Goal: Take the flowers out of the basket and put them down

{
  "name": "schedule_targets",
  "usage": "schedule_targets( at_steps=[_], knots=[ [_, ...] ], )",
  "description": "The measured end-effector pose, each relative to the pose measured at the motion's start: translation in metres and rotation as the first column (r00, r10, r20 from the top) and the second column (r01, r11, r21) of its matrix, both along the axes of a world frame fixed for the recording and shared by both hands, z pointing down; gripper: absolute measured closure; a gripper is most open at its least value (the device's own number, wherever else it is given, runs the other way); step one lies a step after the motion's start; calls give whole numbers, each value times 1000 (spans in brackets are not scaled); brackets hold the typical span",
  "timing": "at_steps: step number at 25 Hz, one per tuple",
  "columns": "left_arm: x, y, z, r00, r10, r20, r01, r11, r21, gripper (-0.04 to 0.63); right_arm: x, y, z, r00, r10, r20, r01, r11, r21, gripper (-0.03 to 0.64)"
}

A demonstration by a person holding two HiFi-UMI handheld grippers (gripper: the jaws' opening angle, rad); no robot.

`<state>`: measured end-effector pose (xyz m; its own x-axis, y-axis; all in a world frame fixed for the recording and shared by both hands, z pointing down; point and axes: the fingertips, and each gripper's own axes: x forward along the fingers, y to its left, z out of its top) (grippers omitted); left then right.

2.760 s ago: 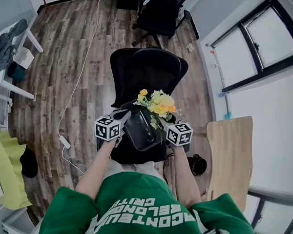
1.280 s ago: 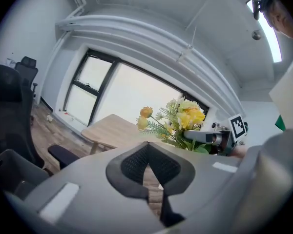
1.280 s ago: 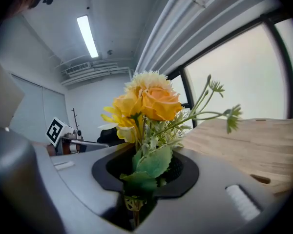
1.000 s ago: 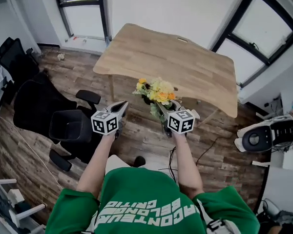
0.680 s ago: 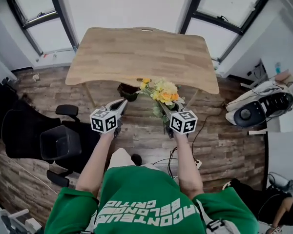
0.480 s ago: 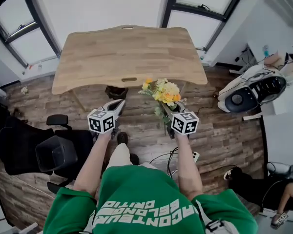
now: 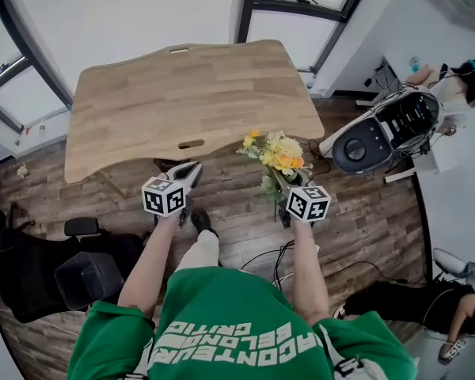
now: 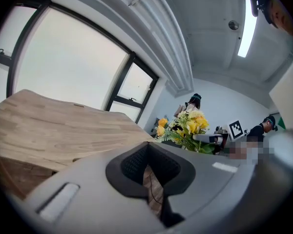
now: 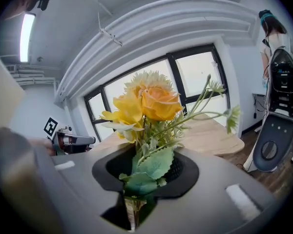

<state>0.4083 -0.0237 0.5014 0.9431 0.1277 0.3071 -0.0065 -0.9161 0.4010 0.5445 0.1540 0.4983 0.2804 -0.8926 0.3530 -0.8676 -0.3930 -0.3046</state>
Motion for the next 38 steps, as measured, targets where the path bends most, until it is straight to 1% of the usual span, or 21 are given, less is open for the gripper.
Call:
schedule_targets(
  at_steps=[5, 11, 21, 28, 33, 38],
  knots=[
    [43, -45, 3, 1000, 8, 6, -8, 1000, -16, 583, 39, -37, 3, 1000, 21, 8, -21, 1000, -23, 499],
    [92, -97, 3, 1000, 16, 5, -16, 999, -35, 583, 81, -90, 4, 1000, 13, 10, -13, 999, -47, 499],
    [153, -171, 13, 1000, -3, 9, 4, 998, -67, 583, 139, -157, 16, 1000, -7, 6, 7, 995, -99, 499],
    [186, -181, 26, 999, 39, 35, -36, 996, -79, 583, 164, -169, 25, 1000, 13, 10, -11, 993, -114, 499],
    [217, -172, 27, 995, 93, 34, -90, 993, -78, 583, 183, -157, 32, 999, 38, 1, -37, 989, -143, 499],
    [248, -186, 36, 994, 96, 47, -92, 993, -72, 583, 217, -168, 45, 999, 48, 13, -45, 988, -148, 499]
  ],
)
